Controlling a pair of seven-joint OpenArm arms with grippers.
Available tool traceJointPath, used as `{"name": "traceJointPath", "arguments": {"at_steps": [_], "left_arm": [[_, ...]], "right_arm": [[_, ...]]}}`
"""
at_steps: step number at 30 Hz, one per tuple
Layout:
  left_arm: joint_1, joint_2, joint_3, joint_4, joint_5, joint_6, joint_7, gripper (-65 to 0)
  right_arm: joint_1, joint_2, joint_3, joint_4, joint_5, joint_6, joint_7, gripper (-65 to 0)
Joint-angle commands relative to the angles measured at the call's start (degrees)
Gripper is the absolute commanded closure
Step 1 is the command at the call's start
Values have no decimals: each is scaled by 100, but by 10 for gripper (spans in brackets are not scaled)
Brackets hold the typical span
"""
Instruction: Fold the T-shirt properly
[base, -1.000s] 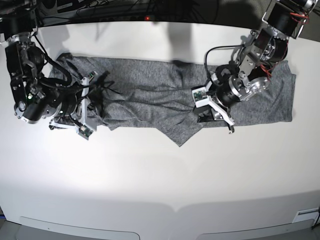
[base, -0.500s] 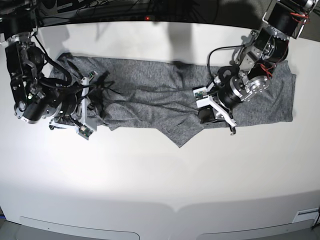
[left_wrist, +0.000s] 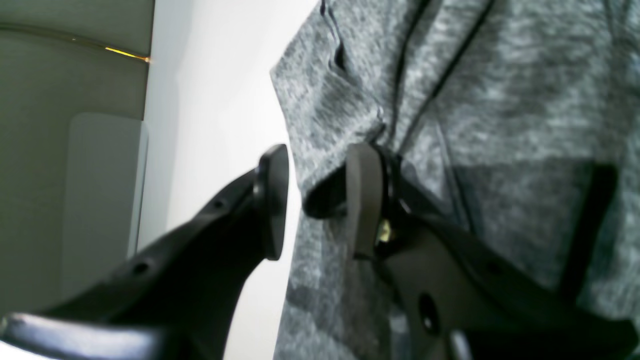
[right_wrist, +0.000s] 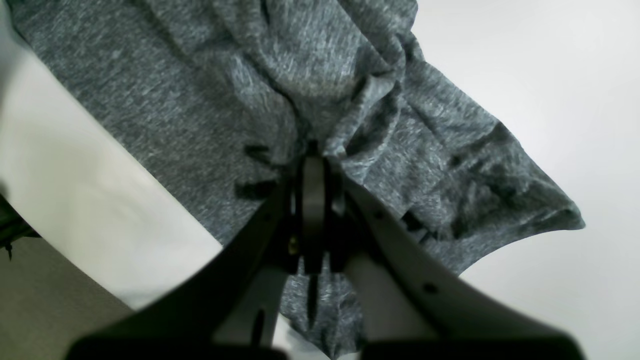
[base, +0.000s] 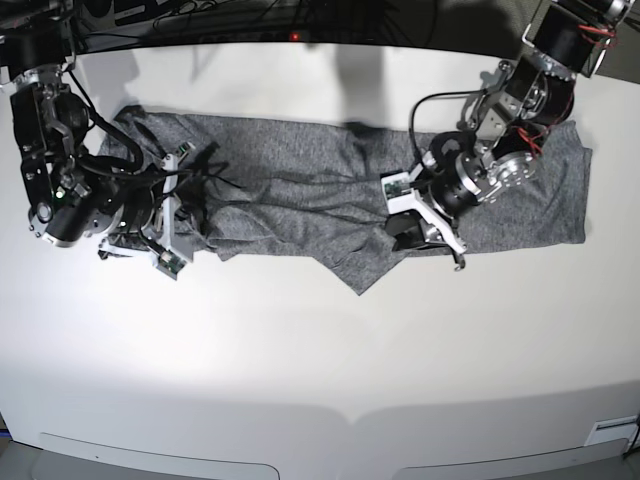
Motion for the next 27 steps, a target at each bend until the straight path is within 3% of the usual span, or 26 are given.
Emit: {"name": "traceJointPath", "arguments": {"at_steps": [1, 9, 16, 22, 25, 27], "left_arm": [[-160, 72, -26, 39, -55, 92, -103, -194], [-487, 103, -26, -457, -57, 92, 57, -188], [-487, 138, -26, -466, -175, 31, -201, -185], [-490, 138, -26, -466, -293, -129, -199, -87], [-487, 138, -26, -466, -295, -127, -197, 0], [-487, 138, -26, -466, -297, -125, -195, 0]], "right_arm": [[92, 81, 50, 68, 44, 10, 66, 0], [92, 81, 50, 68, 46, 10, 70, 0], [94, 81, 50, 68, 44, 10, 74, 0], [92, 81, 50, 68, 44, 10, 68, 0], [92, 81, 50, 68, 44, 10, 70, 0], [92, 81, 50, 66, 44, 10, 70, 0]]}}
